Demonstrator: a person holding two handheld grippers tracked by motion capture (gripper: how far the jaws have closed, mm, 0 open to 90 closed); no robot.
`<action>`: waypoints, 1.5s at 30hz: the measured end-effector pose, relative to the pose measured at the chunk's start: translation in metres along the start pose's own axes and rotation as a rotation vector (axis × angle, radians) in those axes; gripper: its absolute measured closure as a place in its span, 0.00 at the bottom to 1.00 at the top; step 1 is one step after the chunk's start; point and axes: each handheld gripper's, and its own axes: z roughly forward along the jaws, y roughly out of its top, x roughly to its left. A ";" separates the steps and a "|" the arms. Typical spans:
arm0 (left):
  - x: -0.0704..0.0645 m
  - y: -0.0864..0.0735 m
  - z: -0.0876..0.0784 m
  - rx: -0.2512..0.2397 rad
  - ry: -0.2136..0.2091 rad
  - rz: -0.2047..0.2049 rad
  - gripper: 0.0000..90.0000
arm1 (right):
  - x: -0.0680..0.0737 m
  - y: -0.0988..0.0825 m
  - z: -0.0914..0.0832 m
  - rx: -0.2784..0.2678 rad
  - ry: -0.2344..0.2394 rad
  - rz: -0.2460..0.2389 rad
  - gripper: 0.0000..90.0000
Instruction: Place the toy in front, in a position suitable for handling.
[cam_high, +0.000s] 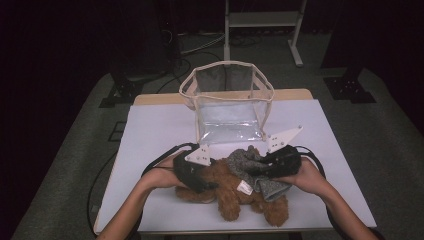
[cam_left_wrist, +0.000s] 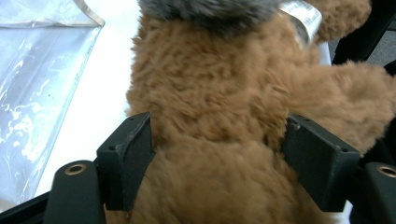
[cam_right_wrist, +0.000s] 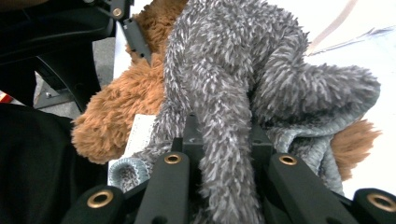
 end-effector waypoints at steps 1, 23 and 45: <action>0.001 0.002 0.001 -0.001 -0.004 0.000 0.27 | 0.000 -0.001 0.000 -0.004 0.001 -0.004 0.84; 0.014 0.016 0.031 0.125 -0.148 -0.017 0.28 | 0.008 -0.008 0.001 0.003 0.037 -0.025 0.83; 0.019 0.018 0.011 0.000 0.042 0.026 0.61 | -0.018 0.014 -0.012 0.020 -0.028 -0.008 0.83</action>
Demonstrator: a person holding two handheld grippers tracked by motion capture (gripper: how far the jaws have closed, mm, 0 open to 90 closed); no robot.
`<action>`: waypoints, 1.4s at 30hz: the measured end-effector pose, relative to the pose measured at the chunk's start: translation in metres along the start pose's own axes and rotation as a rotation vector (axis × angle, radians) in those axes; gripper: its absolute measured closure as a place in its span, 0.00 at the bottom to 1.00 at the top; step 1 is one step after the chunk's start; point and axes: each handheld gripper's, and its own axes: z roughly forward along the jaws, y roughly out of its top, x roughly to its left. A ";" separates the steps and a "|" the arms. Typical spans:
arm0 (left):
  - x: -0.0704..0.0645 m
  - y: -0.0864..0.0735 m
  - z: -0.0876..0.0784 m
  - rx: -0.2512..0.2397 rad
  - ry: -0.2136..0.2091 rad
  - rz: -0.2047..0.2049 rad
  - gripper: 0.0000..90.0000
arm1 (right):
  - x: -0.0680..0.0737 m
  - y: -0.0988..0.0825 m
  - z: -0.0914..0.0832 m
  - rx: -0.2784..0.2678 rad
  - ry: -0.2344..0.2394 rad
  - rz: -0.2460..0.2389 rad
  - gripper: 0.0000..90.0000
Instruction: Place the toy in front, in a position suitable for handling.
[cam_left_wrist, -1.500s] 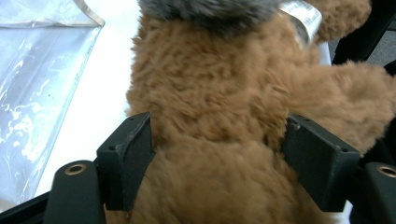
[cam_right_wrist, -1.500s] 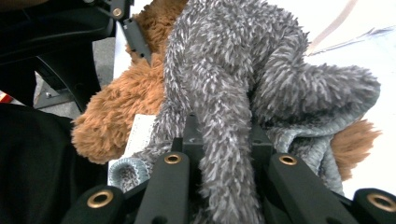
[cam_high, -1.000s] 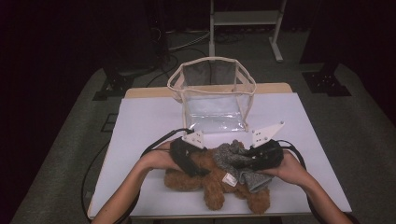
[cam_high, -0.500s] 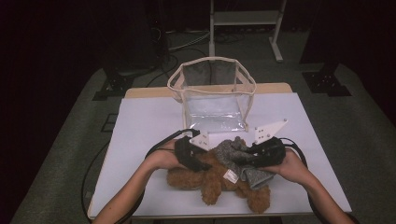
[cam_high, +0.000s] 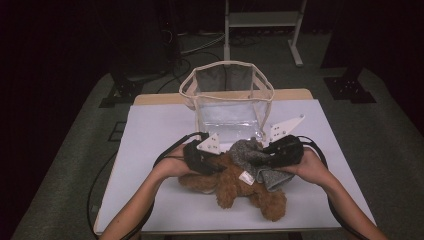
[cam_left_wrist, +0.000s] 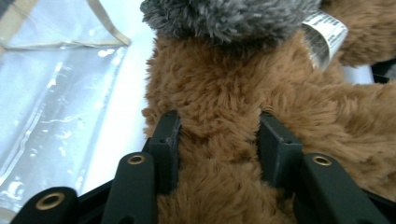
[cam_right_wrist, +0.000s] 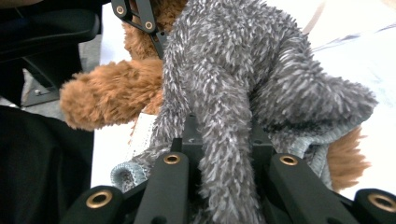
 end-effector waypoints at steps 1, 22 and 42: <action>0.000 -0.001 -0.001 -0.003 -0.003 0.000 0.58 | 0.001 -0.001 0.002 0.002 0.012 0.000 0.83; -0.008 -0.038 -0.023 -0.013 -0.060 -0.105 0.32 | 0.009 -0.012 -0.008 -0.070 0.007 0.019 0.84; -0.015 0.015 0.017 0.097 -0.131 0.016 0.13 | 0.028 -0.032 0.008 -0.074 0.086 0.009 0.84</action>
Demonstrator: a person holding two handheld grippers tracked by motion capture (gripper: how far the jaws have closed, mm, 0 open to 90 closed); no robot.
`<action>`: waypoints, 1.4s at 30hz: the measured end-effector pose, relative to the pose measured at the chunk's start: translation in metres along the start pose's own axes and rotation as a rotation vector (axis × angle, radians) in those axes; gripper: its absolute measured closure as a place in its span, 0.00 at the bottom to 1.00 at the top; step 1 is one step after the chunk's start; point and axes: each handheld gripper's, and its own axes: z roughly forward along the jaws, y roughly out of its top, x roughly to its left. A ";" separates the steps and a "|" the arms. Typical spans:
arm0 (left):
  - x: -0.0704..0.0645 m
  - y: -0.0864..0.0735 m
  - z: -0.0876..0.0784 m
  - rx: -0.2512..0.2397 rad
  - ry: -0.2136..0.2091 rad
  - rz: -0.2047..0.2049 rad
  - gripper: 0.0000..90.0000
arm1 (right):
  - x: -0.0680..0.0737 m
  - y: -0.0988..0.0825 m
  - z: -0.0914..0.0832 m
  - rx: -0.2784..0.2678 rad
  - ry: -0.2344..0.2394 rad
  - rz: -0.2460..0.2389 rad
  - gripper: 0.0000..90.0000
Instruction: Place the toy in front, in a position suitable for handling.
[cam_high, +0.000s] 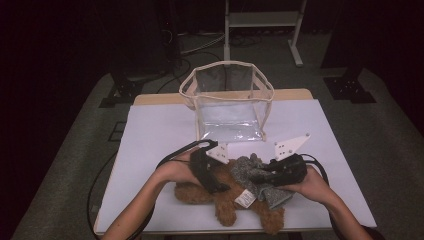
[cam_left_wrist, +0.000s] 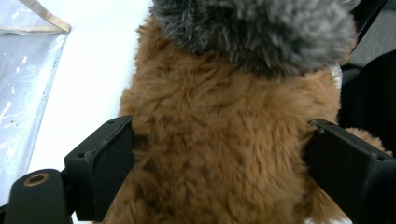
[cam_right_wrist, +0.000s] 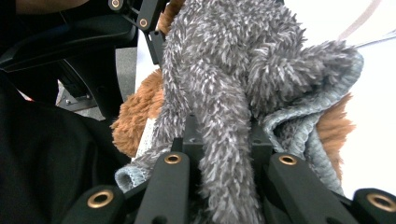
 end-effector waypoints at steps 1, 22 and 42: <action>0.000 0.002 0.001 0.007 -0.013 0.002 0.14 | 0.000 0.000 0.000 -0.001 0.001 0.001 0.84; 0.028 -0.002 -0.018 -0.152 0.180 -0.083 0.72 | -0.042 0.036 -0.013 0.066 -0.096 0.013 0.83; 0.014 -0.025 -0.017 -0.090 0.094 -0.069 0.45 | -0.011 0.004 0.003 0.052 -0.058 -0.015 0.84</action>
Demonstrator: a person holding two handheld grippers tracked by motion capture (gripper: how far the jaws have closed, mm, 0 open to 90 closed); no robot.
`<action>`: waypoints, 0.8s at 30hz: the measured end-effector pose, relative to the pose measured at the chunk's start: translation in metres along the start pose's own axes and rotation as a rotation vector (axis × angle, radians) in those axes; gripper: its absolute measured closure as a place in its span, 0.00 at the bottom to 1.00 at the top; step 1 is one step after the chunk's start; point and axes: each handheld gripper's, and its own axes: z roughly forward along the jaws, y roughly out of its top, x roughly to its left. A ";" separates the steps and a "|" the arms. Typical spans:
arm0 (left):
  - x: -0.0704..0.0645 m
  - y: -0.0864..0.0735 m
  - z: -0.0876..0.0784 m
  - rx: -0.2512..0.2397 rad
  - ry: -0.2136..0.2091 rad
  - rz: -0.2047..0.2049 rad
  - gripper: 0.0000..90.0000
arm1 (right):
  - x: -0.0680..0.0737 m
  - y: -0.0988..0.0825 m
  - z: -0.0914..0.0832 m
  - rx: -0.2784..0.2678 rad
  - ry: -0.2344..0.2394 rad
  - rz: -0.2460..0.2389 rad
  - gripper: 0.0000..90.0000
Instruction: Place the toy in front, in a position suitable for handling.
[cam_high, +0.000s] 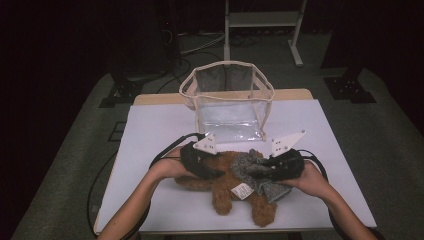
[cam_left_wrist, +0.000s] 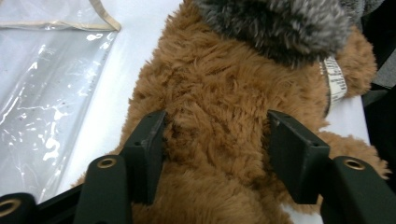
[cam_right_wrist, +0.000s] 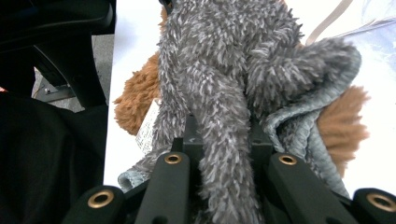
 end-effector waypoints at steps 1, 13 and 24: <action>-0.002 -0.001 0.000 0.000 0.001 -0.001 0.46 | 0.002 -0.001 -0.001 0.000 0.000 0.004 0.84; -0.018 -0.010 -0.008 0.015 0.053 0.014 0.47 | 0.005 -0.004 -0.005 -0.018 -0.058 -0.009 0.84; -0.023 -0.013 -0.013 0.002 0.065 -0.008 0.47 | -0.006 0.007 -0.003 -0.015 -0.056 -0.011 0.84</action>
